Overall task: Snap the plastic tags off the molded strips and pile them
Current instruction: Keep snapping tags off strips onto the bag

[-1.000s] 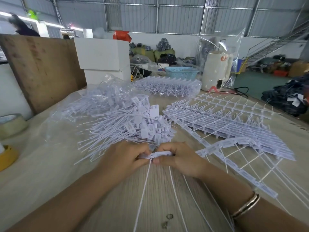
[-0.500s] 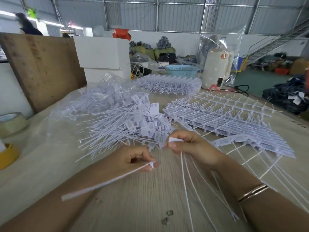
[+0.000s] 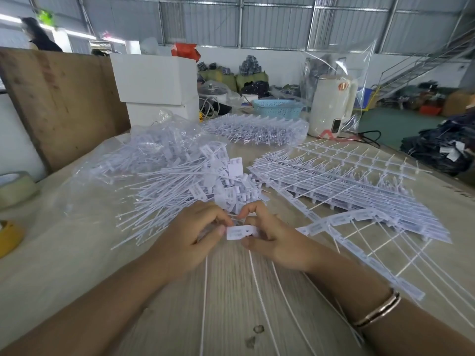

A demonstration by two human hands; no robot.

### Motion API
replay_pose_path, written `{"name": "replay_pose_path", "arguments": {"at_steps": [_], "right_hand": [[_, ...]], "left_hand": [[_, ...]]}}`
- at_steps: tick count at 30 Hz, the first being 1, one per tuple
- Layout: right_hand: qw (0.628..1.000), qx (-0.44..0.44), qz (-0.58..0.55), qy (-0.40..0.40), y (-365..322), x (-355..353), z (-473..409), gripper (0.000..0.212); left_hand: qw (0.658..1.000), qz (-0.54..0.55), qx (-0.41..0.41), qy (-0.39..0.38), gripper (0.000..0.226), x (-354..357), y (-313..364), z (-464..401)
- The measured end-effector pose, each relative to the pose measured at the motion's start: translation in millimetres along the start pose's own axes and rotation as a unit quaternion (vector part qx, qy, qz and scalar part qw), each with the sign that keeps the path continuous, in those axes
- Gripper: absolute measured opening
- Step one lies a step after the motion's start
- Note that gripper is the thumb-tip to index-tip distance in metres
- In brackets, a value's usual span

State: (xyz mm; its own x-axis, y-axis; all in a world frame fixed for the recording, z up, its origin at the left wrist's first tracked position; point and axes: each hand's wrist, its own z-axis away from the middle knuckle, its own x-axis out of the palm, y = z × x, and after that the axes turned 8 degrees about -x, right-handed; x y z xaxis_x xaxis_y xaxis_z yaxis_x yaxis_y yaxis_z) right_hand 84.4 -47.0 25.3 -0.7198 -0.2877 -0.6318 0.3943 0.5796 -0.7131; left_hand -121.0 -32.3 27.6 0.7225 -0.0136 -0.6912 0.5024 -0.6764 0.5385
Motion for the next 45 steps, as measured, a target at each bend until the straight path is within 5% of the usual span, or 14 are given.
{"name": "replay_pose_path", "arguments": {"at_steps": [3,6,10,15,21,33,39,45], "right_hand": [[0.999,-0.023,0.025,-0.012,-5.9,5.2,-1.5,0.033],[0.999,-0.033,0.033,-0.011,-11.1,8.1,-2.1,0.033],[0.996,-0.003,0.094,0.013,-13.1,-8.1,-1.0,0.006],[0.999,0.049,0.019,-0.003,-18.1,-8.1,1.6,0.038],[0.988,0.089,-0.125,-0.024,-24.4,-14.0,-2.4,0.046],[0.965,0.116,-0.233,0.022,-21.9,-17.1,-0.7,0.045],[0.967,0.099,-0.23,0.043,-26.4,-11.8,-4.6,0.034],[0.961,0.051,-0.266,0.045,-27.8,-5.4,-8.4,0.027]], "left_hand": [[1.0,-0.015,-0.014,-0.004,0.034,4.7,-0.4,-1.4],[0.999,-0.051,0.003,-0.013,0.024,10.3,-3.1,-1.5],[1.0,-0.013,-0.003,-0.026,0.027,5.7,-6.2,-1.7],[0.995,0.01,-0.001,-0.097,0.03,5.1,-3.4,0.5],[0.998,0.007,0.054,-0.03,0.033,1.1,1.3,-2.3],[0.976,-0.108,0.176,0.069,0.036,-0.5,6.5,-7.8],[0.995,0.077,0.053,0.037,0.017,1.4,7.4,-2.8],[0.958,0.281,-0.029,-0.045,0.021,-1.9,10.6,-1.4]]}}
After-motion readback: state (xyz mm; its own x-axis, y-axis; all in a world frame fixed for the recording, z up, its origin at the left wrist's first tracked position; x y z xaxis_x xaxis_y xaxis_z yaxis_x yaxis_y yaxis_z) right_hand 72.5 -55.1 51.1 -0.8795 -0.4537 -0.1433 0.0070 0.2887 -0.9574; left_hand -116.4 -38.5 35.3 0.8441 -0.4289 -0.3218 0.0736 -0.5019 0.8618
